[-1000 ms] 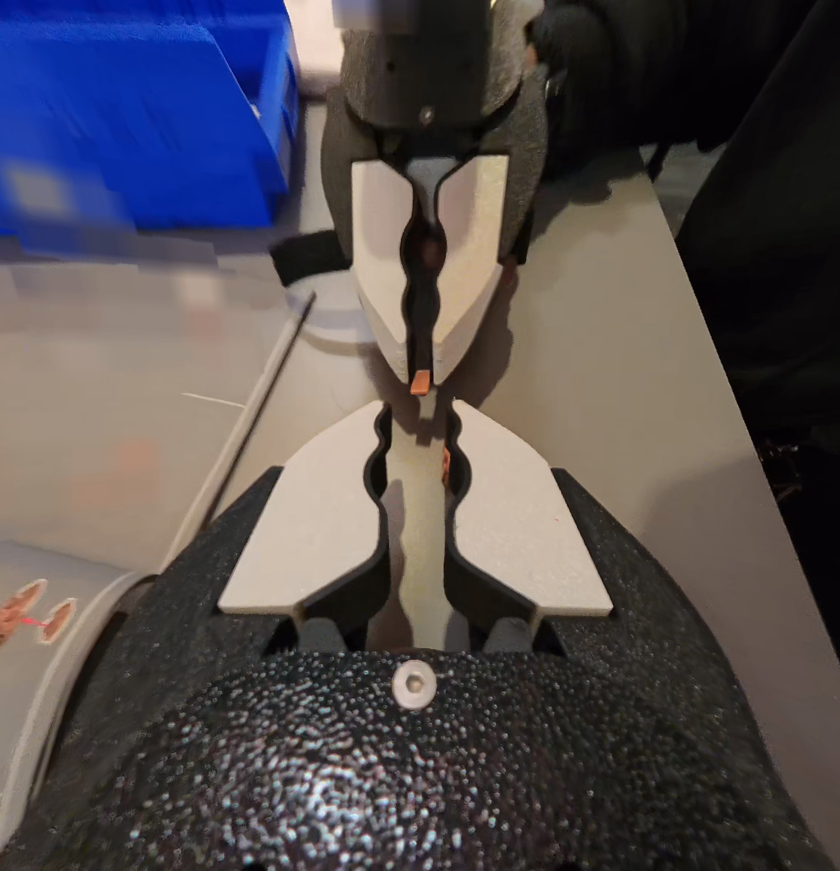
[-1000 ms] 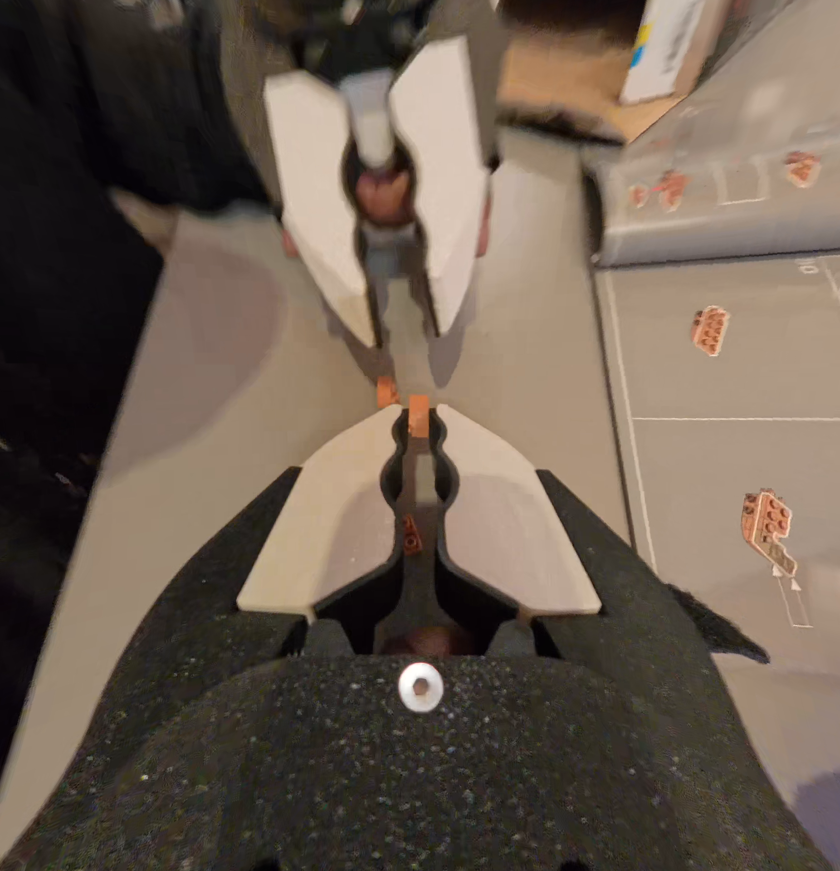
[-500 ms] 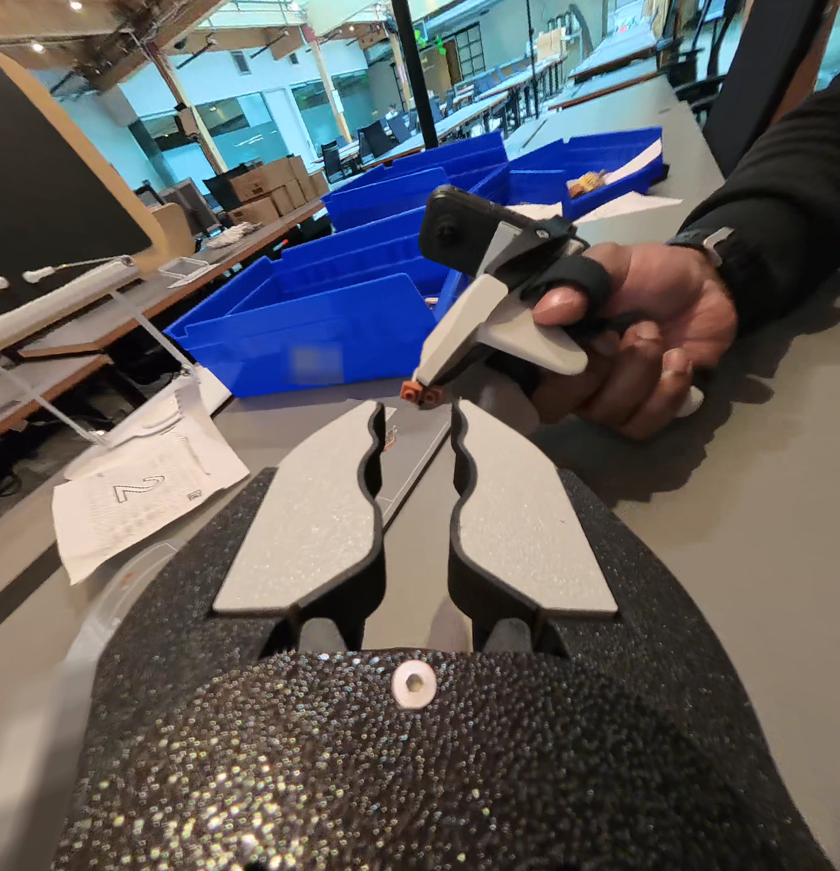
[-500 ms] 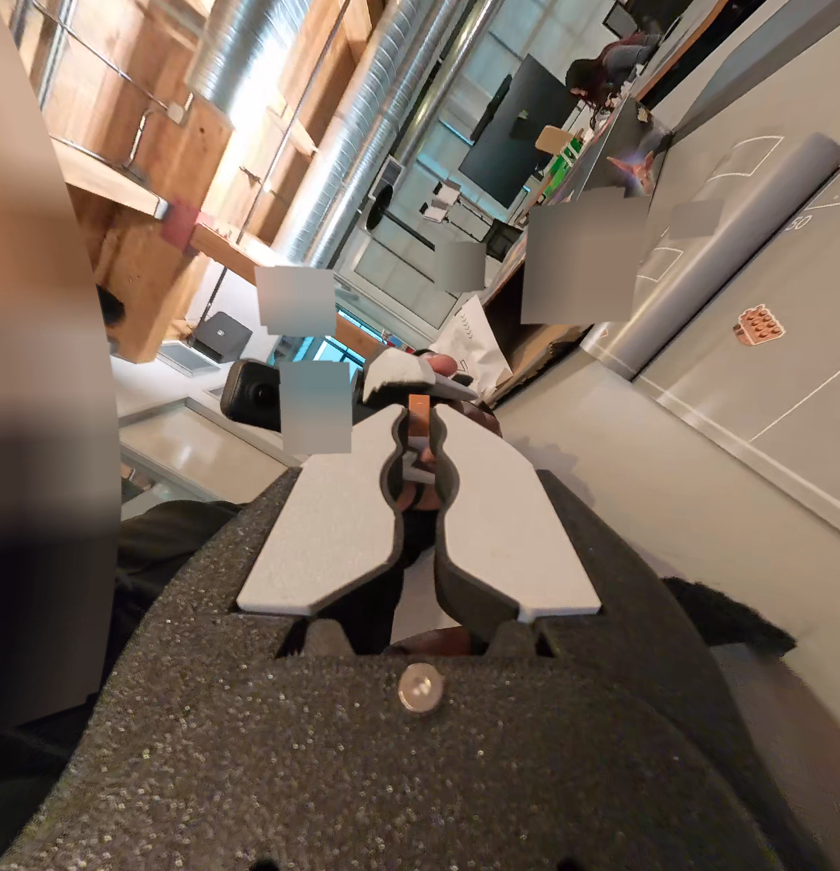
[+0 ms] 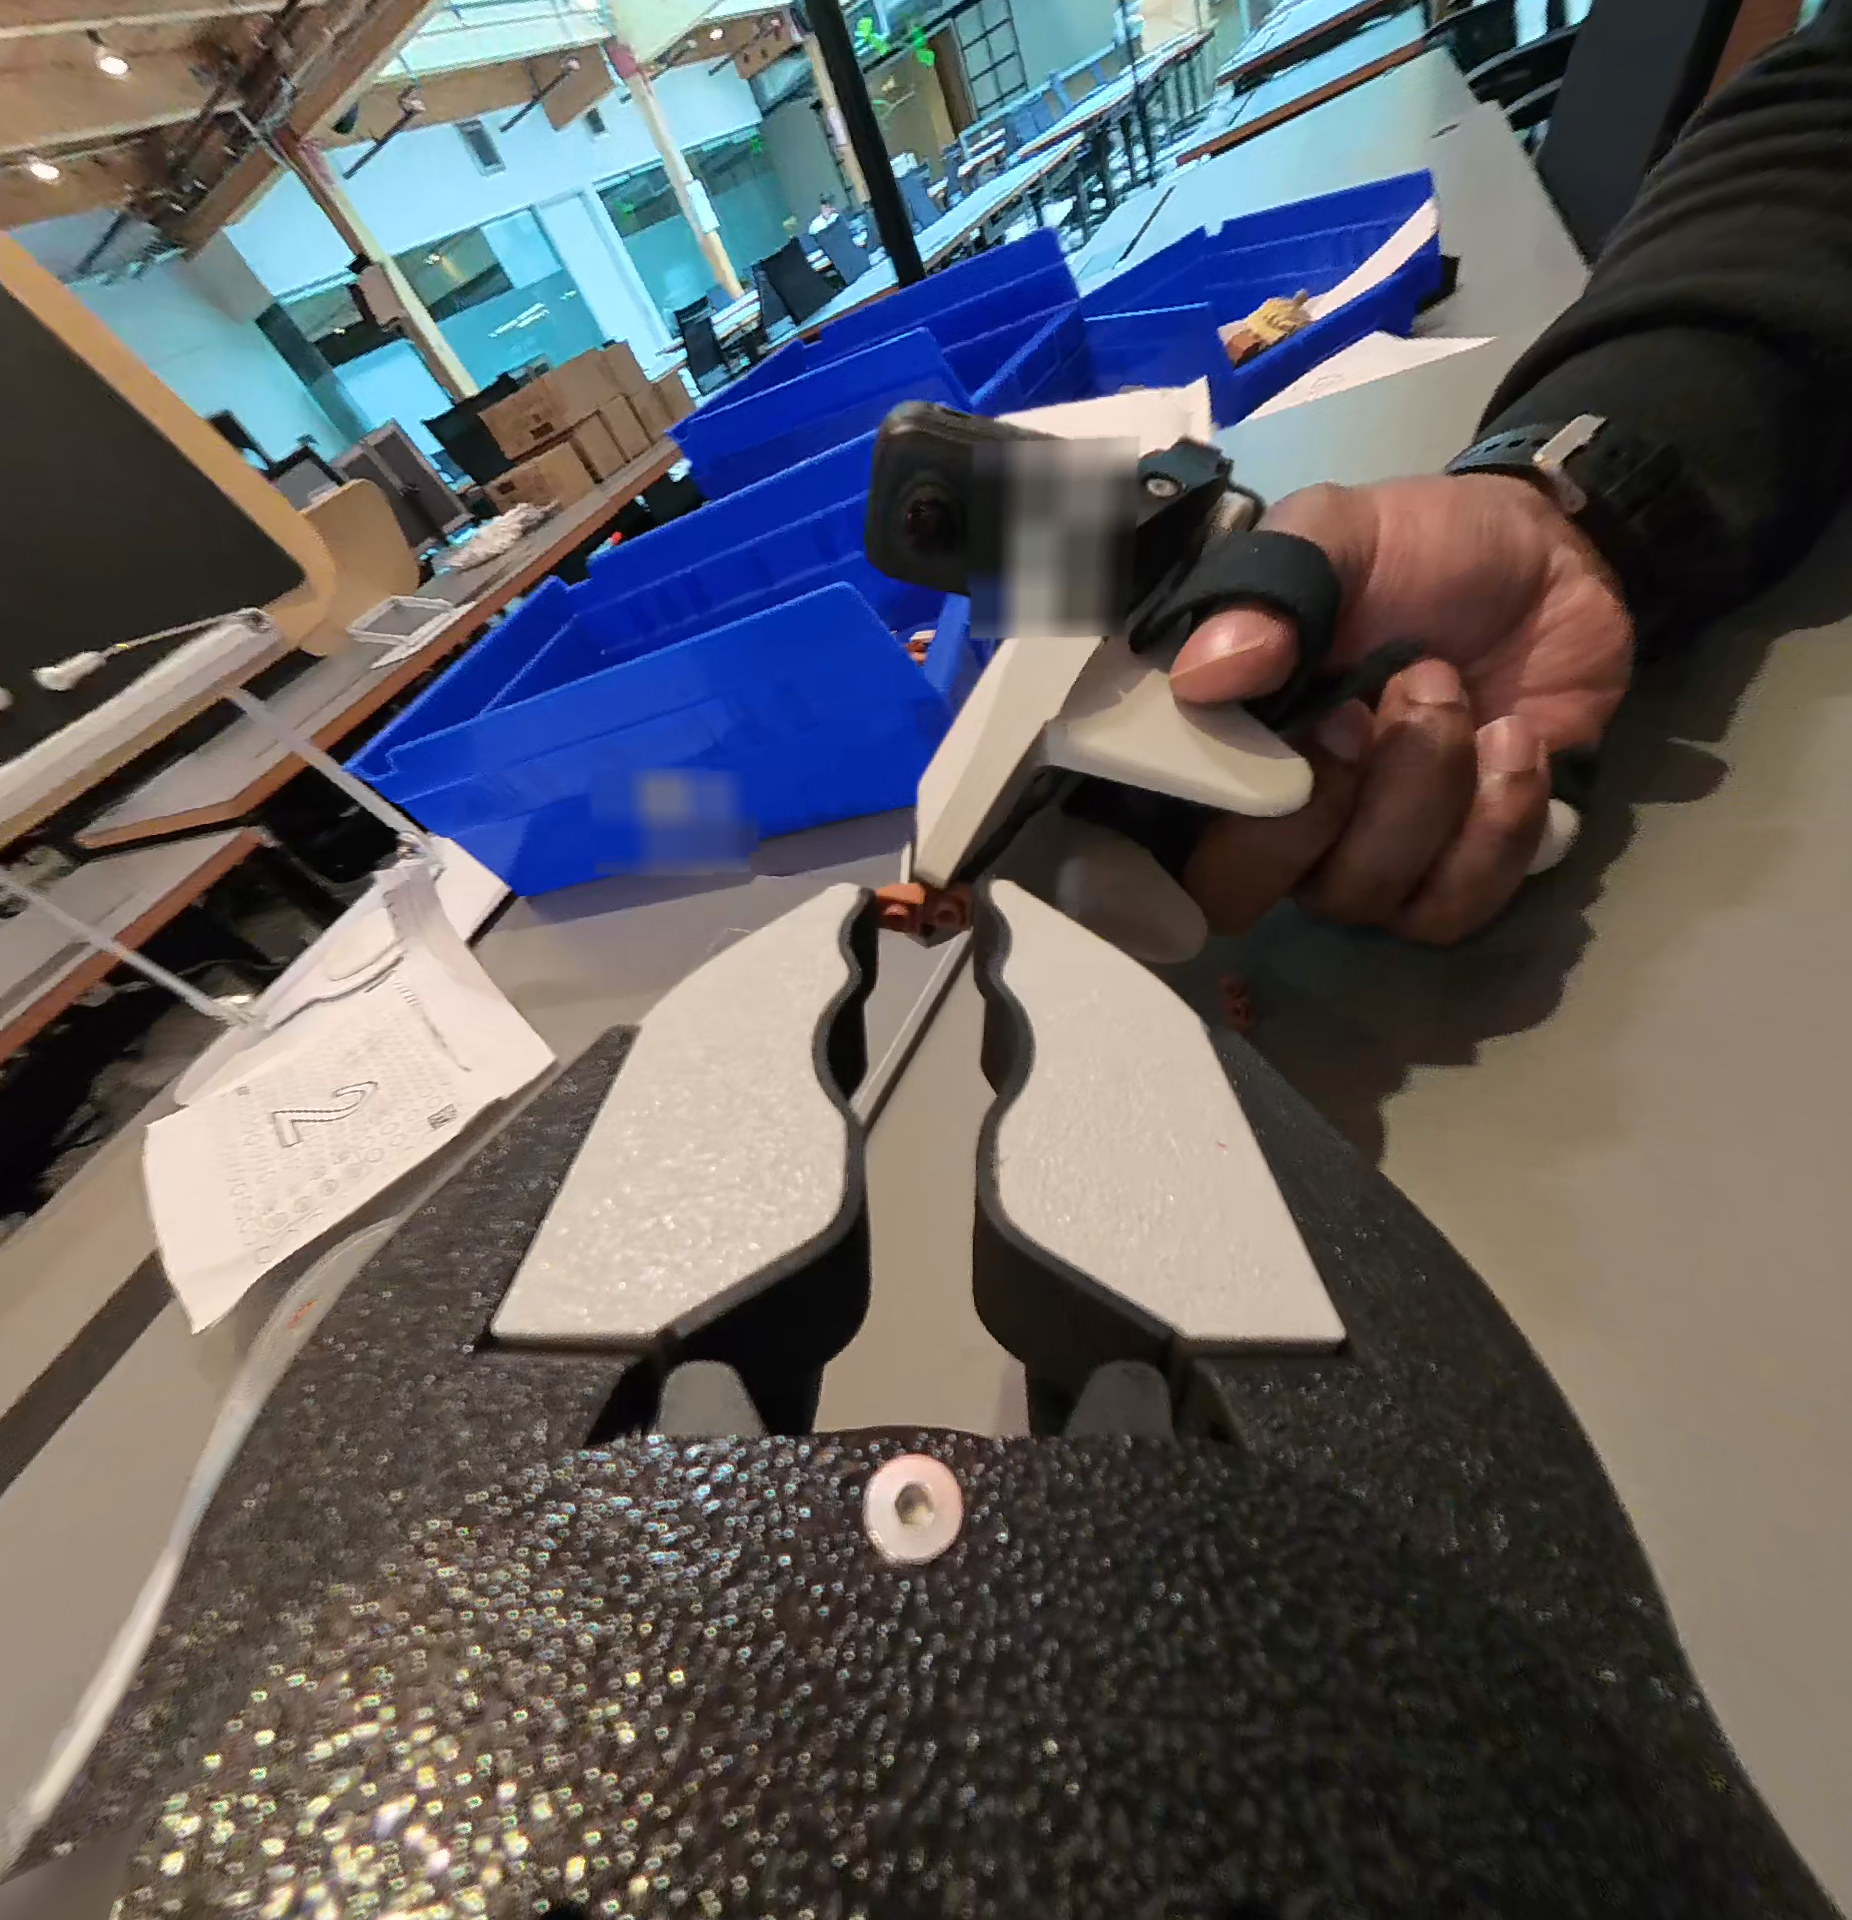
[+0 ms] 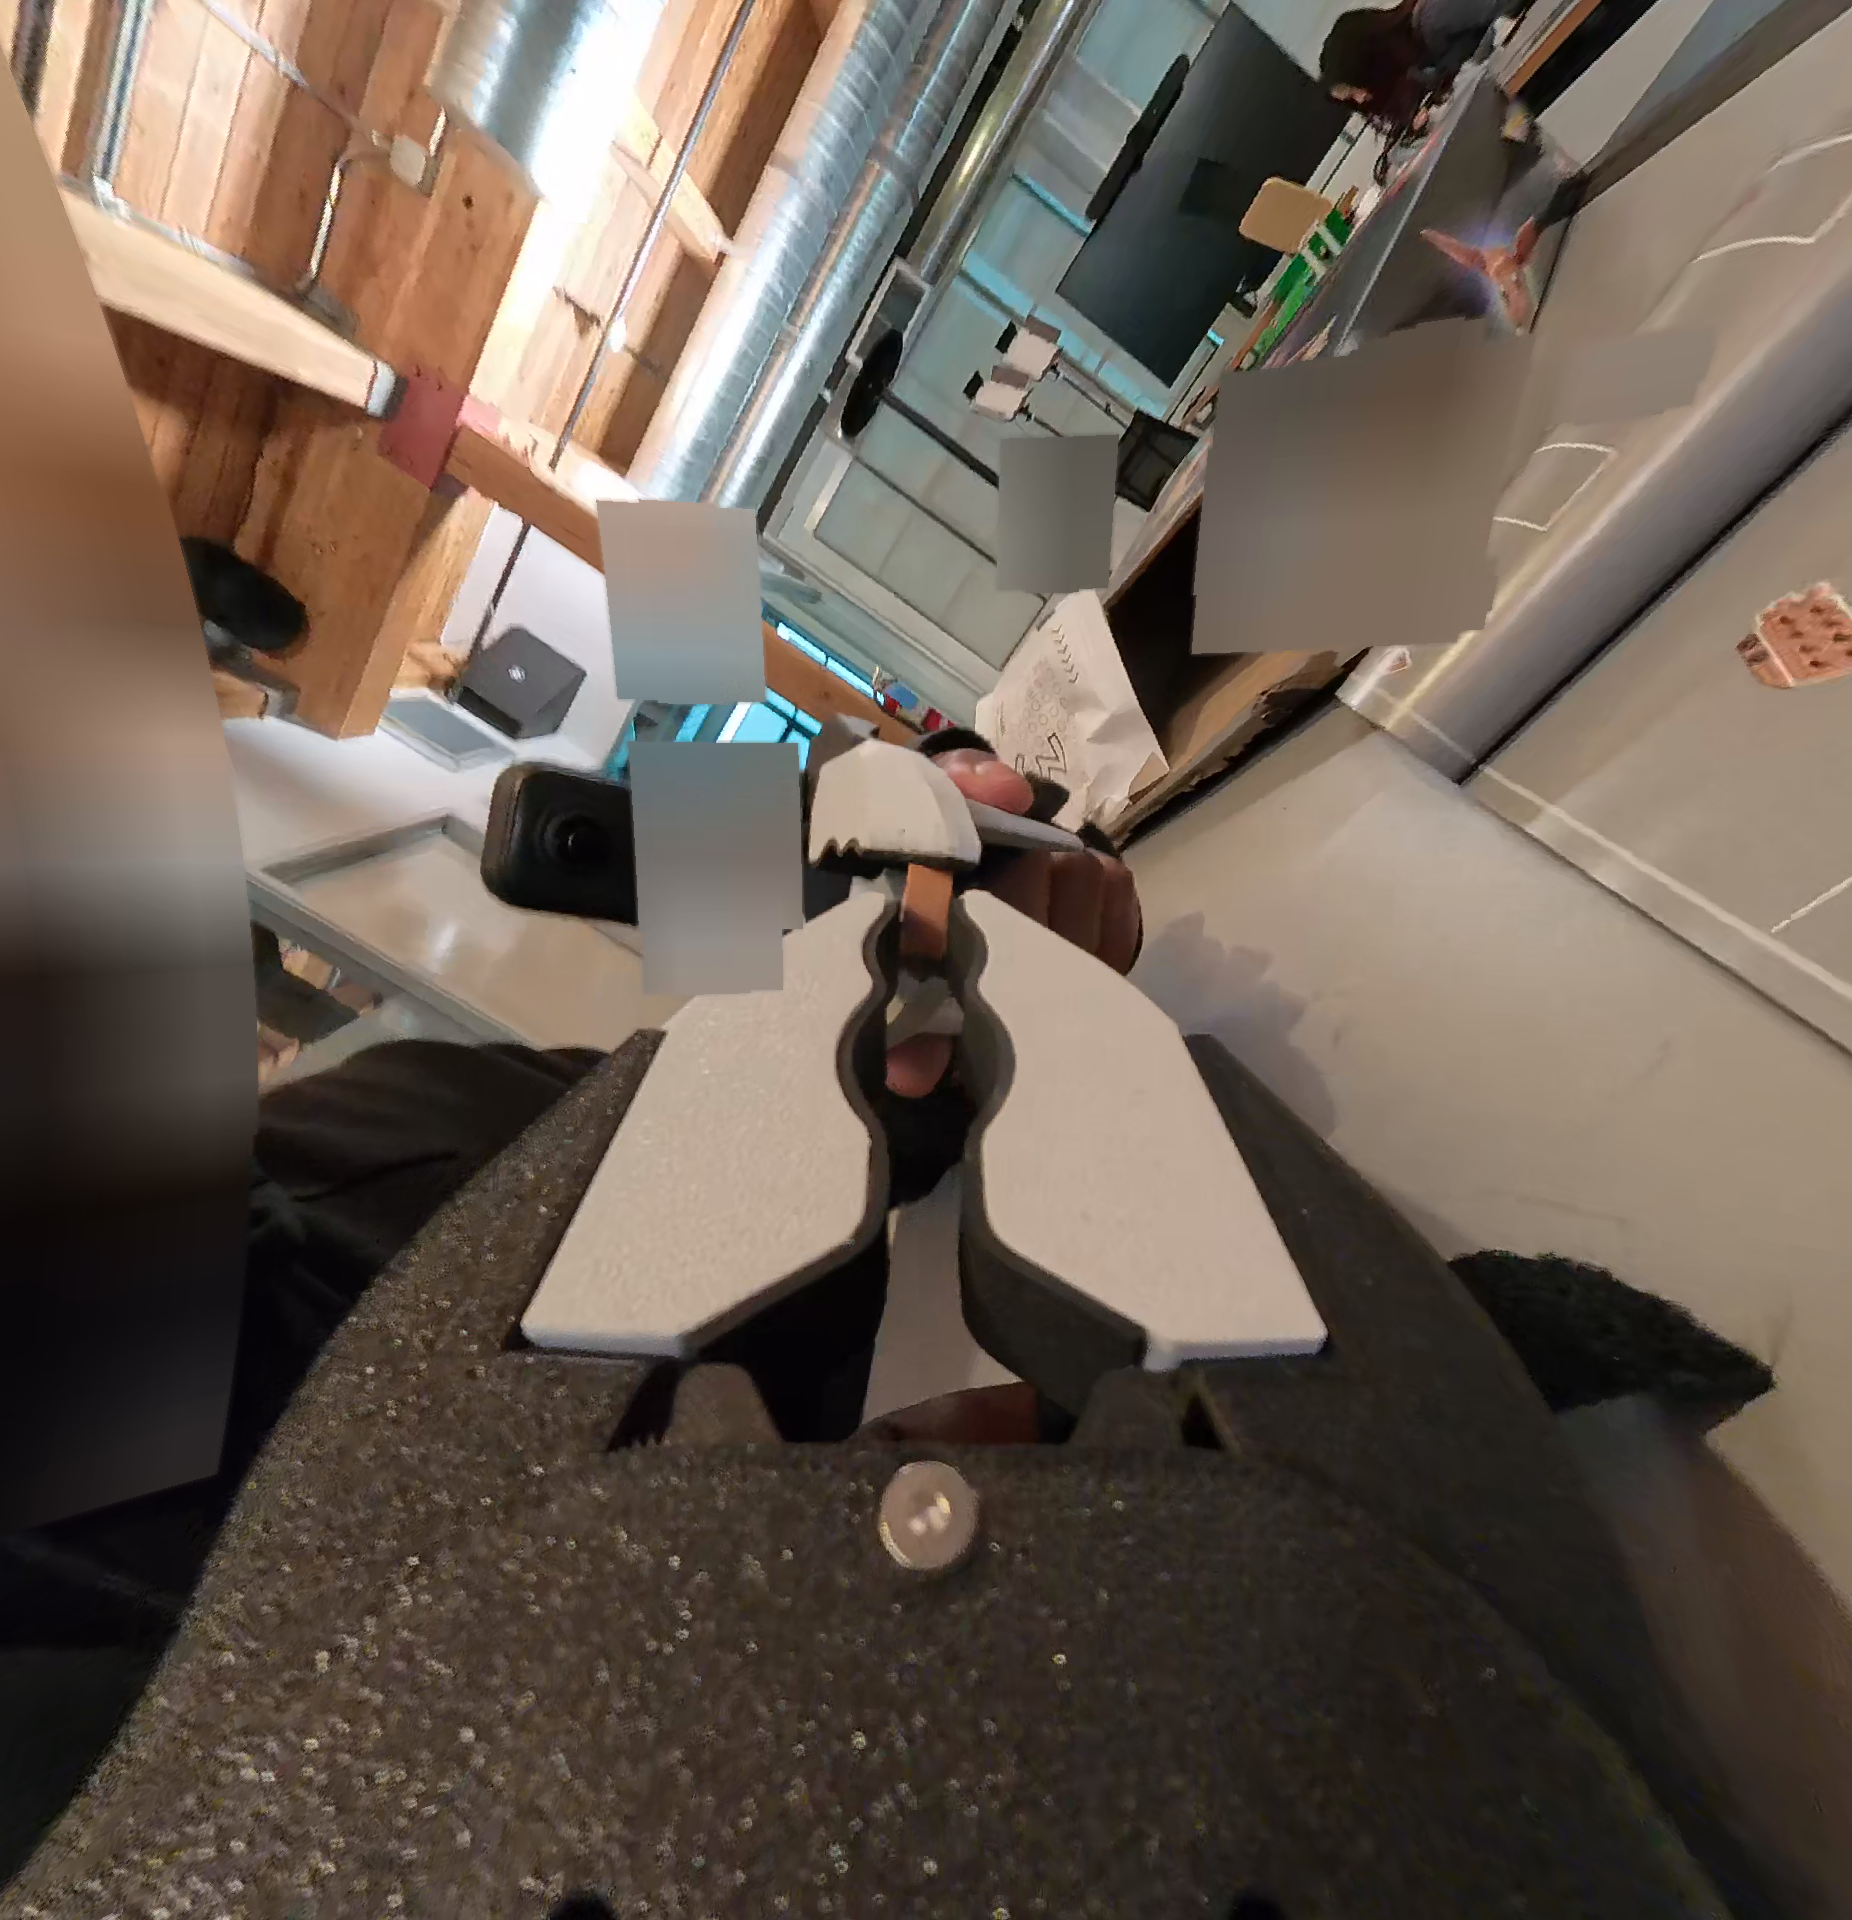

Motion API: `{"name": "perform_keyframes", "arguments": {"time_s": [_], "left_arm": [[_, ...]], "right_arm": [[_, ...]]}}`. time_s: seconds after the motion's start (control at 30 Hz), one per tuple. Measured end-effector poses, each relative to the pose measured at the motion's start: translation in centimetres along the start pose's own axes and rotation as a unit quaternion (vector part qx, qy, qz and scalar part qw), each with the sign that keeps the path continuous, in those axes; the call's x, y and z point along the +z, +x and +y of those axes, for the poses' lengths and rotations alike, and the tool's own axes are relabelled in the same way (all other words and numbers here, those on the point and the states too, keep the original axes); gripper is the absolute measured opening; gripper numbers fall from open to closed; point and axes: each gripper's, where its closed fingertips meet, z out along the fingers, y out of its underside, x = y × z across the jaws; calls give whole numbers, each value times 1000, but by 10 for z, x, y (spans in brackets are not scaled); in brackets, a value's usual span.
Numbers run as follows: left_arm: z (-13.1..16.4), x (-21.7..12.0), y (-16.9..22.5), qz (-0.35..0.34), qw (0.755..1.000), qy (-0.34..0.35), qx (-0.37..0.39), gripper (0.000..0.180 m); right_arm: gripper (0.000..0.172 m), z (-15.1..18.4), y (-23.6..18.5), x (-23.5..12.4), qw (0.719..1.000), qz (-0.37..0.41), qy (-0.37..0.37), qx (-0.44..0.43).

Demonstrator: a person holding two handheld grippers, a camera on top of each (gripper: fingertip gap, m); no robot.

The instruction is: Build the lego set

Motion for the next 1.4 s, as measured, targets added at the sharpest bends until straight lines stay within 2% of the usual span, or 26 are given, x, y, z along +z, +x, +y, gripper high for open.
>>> {"name": "perform_keyframes", "arguments": {"time_s": [0.1, 0.17, 0.23, 0.3, 0.4, 0.63, 0.83, 1.07, 1.3, 1.4], "left_arm": [[-3, -5, 2, 41, 998, 15, -39, 16], [-5, -9, 1, 74, 994, 27, -81, 16], [-5, -14, 8, 140, 980, 31, -139, 16], [-5, -18, 15, 201, 959, 34, -196, 17], [0, -21, 28, 269, 929, 18, -254, 17], [10, -20, 50, 317, 914, -32, -252, 17], [4, -23, 51, 334, 899, -21, -283, 17], [-3, -24, 53, 360, 869, -6, -340, 17], [-5, -23, 54, 376, 843, 2, -384, 16], [-4, -22, 52, 372, 840, -1, -395, 16]], "right_arm": [[10, 1, -3, -3, 997, 3, -37, -71], [10, 1, -4, -8, 984, 17, -68, -163], [10, 4, 0, -13, 953, 38, -111, -278], [10, 8, 6, -18, 908, 55, -148, -388], [10, 14, 6, -18, 854, 52, -168, -490], [10, 33, -7, -10, 794, 10, -179, -581], [12, 43, -8, -9, 768, -5, -181, -614], [14, 47, -9, -6, 714, 1, -156, -683], [11, 48, -11, -3, 678, 14, -135, -722], [10, 46, -8, -3, 659, 29, -131, -740]]}}
